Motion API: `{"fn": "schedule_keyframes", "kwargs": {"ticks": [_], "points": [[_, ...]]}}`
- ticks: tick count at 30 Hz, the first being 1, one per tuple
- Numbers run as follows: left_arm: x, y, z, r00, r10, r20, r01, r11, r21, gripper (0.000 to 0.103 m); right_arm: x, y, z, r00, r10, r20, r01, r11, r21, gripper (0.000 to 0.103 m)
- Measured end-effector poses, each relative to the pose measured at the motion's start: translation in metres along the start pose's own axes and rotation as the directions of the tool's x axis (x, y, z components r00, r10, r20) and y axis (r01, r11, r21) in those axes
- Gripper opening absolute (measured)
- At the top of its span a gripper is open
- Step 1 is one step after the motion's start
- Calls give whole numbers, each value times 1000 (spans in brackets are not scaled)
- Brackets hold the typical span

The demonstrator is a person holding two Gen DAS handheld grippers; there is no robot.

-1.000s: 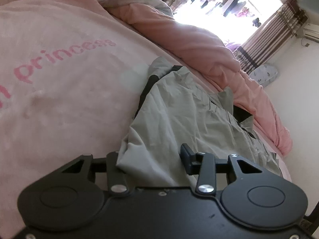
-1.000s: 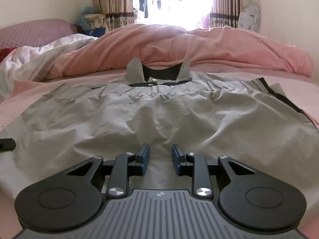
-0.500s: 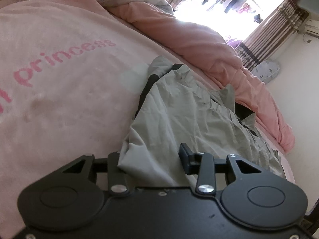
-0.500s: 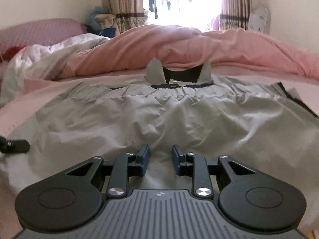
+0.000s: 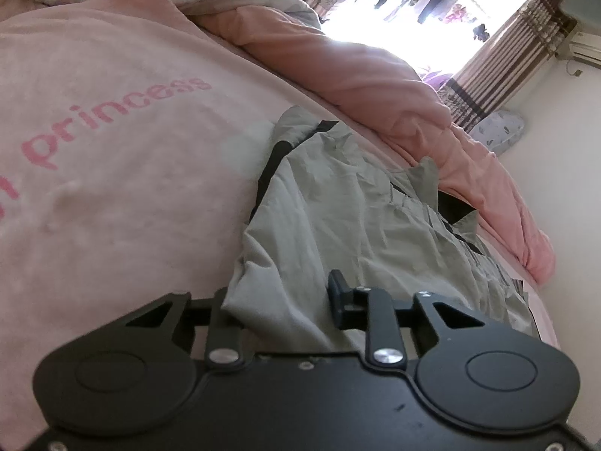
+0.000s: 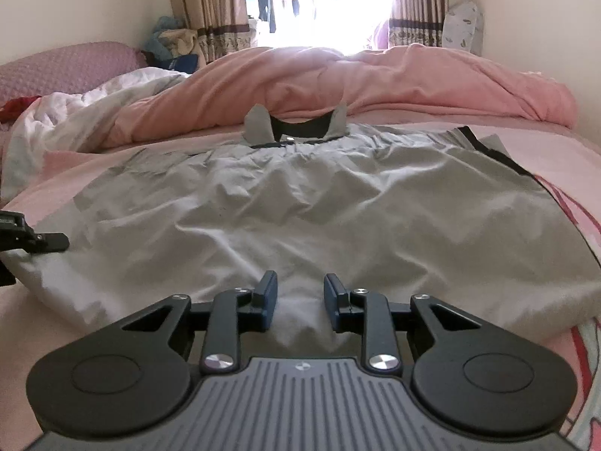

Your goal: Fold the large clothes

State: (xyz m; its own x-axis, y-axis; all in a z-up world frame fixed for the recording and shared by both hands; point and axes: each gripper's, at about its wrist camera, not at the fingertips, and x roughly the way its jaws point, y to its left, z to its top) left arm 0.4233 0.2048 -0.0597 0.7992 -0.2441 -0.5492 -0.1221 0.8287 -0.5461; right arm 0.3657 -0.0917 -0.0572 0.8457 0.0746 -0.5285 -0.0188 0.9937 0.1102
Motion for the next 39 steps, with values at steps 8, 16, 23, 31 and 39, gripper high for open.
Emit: {"fn": "schedule_keyframes", "kwargs": {"ticks": [8,16,23,31,39], "points": [[-15,-37,15,996,-78,40,77,996,43,4,-1,-10,3,999,38,-1,-38,999,14,33],[-32,-177,9,932,-362,38,338,899,278,1,-54,-85,10,997,-39,74,27,988,149,36],[26,-305,-76,824,-530,-199,566,753,335,1,-82,-156,-8,984,-167,60,146,954,263,36],[121,-362,-185,860,-296,-416,489,713,503,60,-101,-198,-31,977,-211,2,196,908,369,36],[-8,-306,-124,920,-355,-164,374,680,630,78,-96,-212,-19,984,78,159,-152,830,537,63]]}}
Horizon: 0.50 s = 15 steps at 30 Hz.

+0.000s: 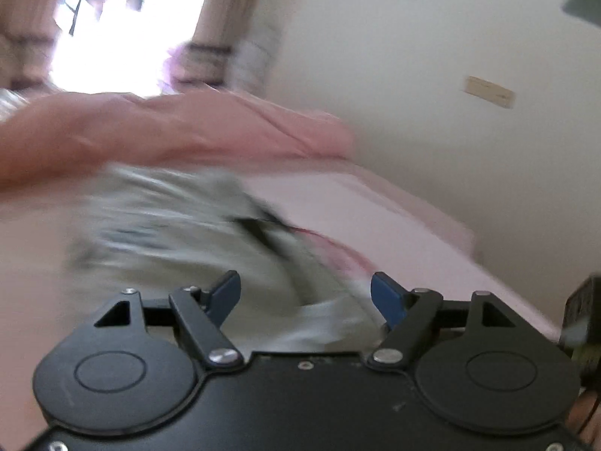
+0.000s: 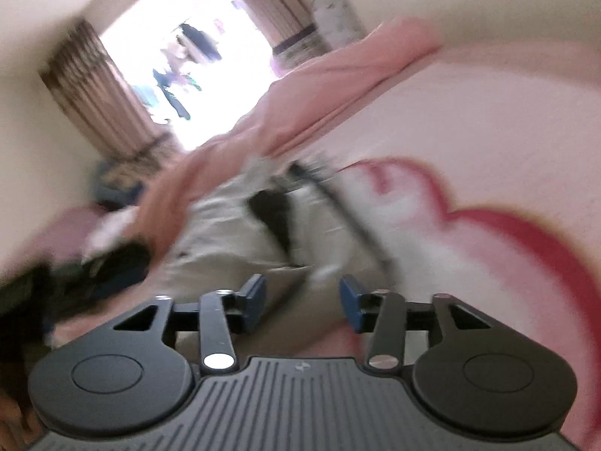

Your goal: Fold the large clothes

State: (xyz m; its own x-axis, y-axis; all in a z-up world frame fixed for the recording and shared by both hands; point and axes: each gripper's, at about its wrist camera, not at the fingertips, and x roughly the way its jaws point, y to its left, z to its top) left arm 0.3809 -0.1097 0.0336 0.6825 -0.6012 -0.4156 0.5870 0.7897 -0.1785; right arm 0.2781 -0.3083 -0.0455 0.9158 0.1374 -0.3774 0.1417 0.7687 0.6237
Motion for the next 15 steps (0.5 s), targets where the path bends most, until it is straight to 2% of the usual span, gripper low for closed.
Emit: {"fn": "schedule_keyframes", "kwargs": {"ticks": [2,4,8,10,13,14,15], "points": [[-27,20,-17,990,138,13,-138,990,11,78,15,5,-3,997,63,-38,-62,998,29,63],[-40,37,-36,975,222,-23,-222,975,-17,77,31,11,-6,994,80,-73,-77,996,46,63],[-40,64,-74,964,240,-112,-253,960,-117,77,56,13,-9,991,75,-112,-57,987,150,64],[-25,71,-83,960,245,-134,-262,957,-127,77,66,13,-9,988,88,-128,-59,974,218,64],[5,69,-84,959,238,-157,-257,959,-117,76,77,15,-10,991,36,-130,-6,975,220,63],[9,68,-86,956,246,-158,-265,957,-114,75,78,16,-10,992,22,-126,5,978,208,61],[15,68,-87,955,249,-162,-269,956,-115,72,80,18,-9,992,14,-128,12,980,199,50]]}}
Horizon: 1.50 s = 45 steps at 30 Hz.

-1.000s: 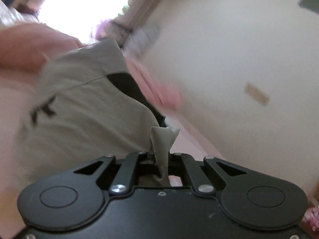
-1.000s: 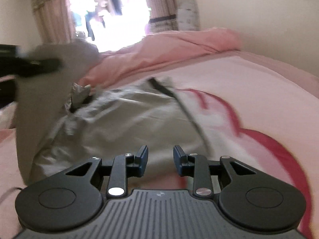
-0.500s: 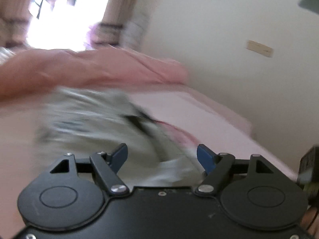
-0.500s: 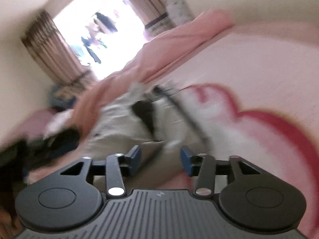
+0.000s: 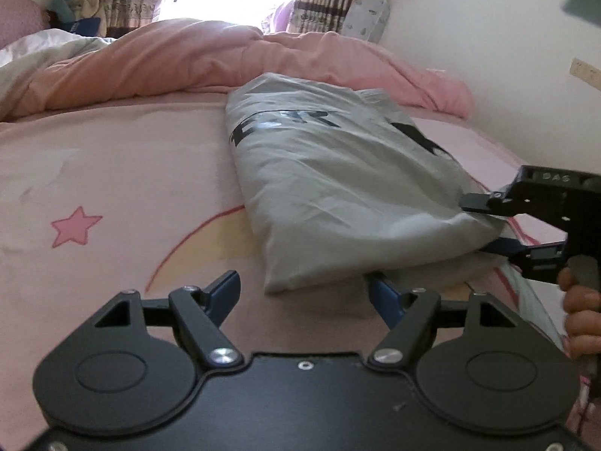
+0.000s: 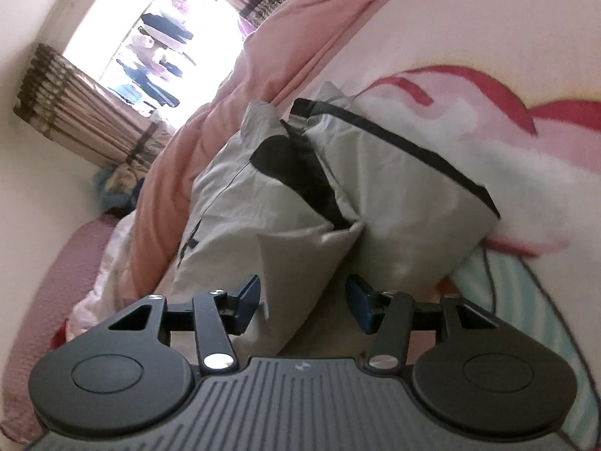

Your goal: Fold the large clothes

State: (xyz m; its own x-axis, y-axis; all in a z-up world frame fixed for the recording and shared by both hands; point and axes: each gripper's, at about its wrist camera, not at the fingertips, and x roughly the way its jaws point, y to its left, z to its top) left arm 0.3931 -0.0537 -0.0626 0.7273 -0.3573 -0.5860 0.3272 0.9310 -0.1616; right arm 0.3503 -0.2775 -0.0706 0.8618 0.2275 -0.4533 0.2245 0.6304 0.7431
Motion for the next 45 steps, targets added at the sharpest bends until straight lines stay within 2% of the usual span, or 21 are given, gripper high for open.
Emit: {"fn": "schedule_keyframes", "kwargs": {"ticks": [1,2,3,9,12,14,17,19,22,24,25,27,29,30,32,35,38,40,42,43,45], "points": [[4,0,-1,1000,-6,-8,6,1000,-6,71,0,2,1,1000,-1,-2,1,1000,-7,38],[10,-1,-3,1000,-9,-13,9,1000,-15,62,0,4,1,1000,3,-2,-3,1000,-18,17],[15,-2,-3,1000,-9,-23,8,1000,-22,51,-1,8,3,1000,-5,6,6,999,-39,6],[5,-11,9,1000,-20,-14,20,1000,-22,41,-61,29,27,981,92,173,-69,988,-138,3],[14,-9,9,998,-34,-44,32,998,-49,43,-68,8,35,974,18,227,14,990,-137,3],[22,-12,6,999,-27,-39,26,999,-35,47,-59,-25,33,976,-42,214,61,994,-85,3],[28,-14,3,1000,1,-30,-1,1000,-4,49,-35,-69,21,991,-54,124,55,998,-9,3],[32,-6,4,999,-9,-43,7,999,-52,51,-27,-72,12,988,-59,142,67,996,-54,3],[33,9,3,998,-42,-42,37,994,-101,51,-26,-72,14,990,-52,132,58,998,-39,3],[32,5,2,999,-36,-36,33,996,-86,51,-27,-75,15,992,-40,120,45,998,-35,4],[31,2,3,999,-28,-40,25,997,-77,51,-28,-76,16,993,-34,116,39,999,-37,5],[26,-3,6,998,-26,-59,23,999,-43,51,-35,-73,18,994,-33,108,41,997,-64,18],[0,-5,2,998,3,-60,-2,1000,22,51,-48,-68,24,991,-55,124,69,991,-111,27],[-8,-7,2,998,17,-54,-15,999,41,49,-58,-64,25,987,-68,145,88,987,-135,36],[-29,-3,8,999,37,-13,-36,998,46,46,-76,-50,26,968,-114,223,159,968,-194,37],[-47,-3,32,996,-59,60,59,998,-3,46,-93,-24,24,950,-79,302,174,937,-302,37],[-39,-24,48,985,-138,106,134,990,38,46,-82,-1,17,967,-30,254,137,900,-414,37],[-21,-36,51,981,-174,80,169,984,63,46,-63,2,14,975,-64,213,153,888,-433,32],[4,-41,48,987,-159,22,157,985,66,45,-45,-3,13,977,-113,180,181,884,-431,29],[11,-39,43,989,-150,5,150,987,61,45,-35,-8,13,976,-145,165,203,881,-427,25],[18,-36,34,990,-143,14,141,987,71,45,-22,-21,13,974,-178,137,220,881,-419,6]]}}
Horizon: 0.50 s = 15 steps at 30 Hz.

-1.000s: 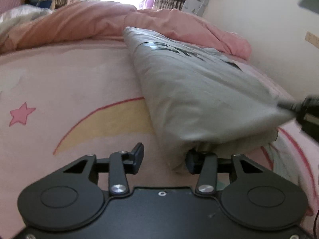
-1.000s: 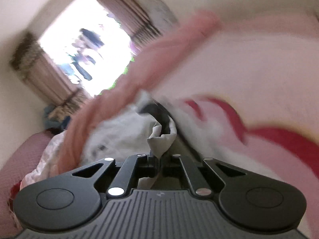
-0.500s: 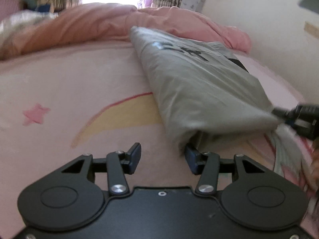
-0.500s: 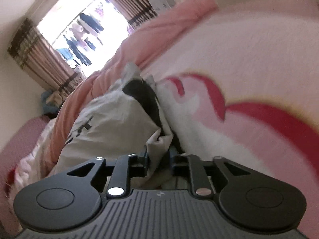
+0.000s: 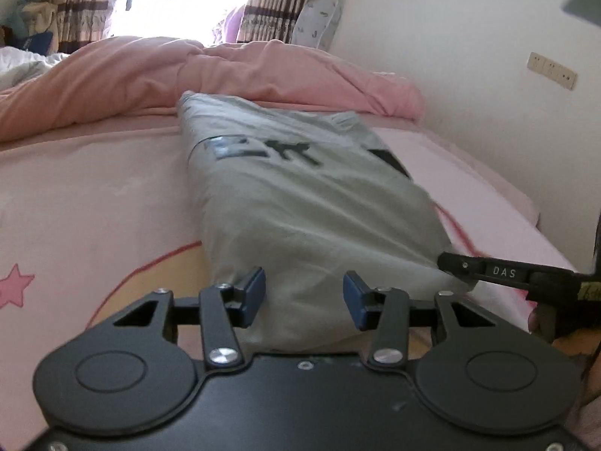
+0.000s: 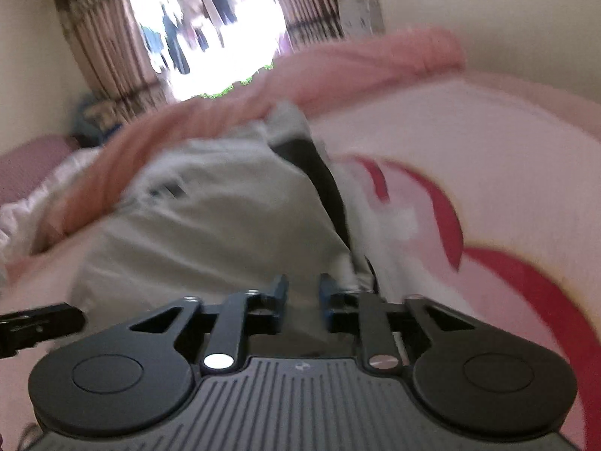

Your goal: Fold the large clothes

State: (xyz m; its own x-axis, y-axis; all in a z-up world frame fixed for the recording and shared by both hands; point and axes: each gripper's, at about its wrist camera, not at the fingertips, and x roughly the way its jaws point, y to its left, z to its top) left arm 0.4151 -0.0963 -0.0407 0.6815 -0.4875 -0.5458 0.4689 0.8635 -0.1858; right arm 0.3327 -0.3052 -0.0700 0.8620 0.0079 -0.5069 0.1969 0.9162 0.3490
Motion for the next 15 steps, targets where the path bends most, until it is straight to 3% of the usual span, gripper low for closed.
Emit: {"fn": "schedule_keyframes", "kwargs": {"ticks": [8,11,13,15], "points": [[19,11,-28,1000,29,8,-29,999,22,48,7,-10,-10,1000,23,7,-23,1000,10,2],[18,12,-17,1000,10,13,-10,1000,4,47,8,-11,-8,1000,21,2,-21,1000,5,2],[2,8,-11,1000,-21,-6,21,1000,-7,50,2,-12,-3,999,24,-23,-24,1000,1,11],[-10,8,6,999,-36,8,36,999,5,61,-4,-6,10,999,38,-30,-38,999,-7,32]]}}
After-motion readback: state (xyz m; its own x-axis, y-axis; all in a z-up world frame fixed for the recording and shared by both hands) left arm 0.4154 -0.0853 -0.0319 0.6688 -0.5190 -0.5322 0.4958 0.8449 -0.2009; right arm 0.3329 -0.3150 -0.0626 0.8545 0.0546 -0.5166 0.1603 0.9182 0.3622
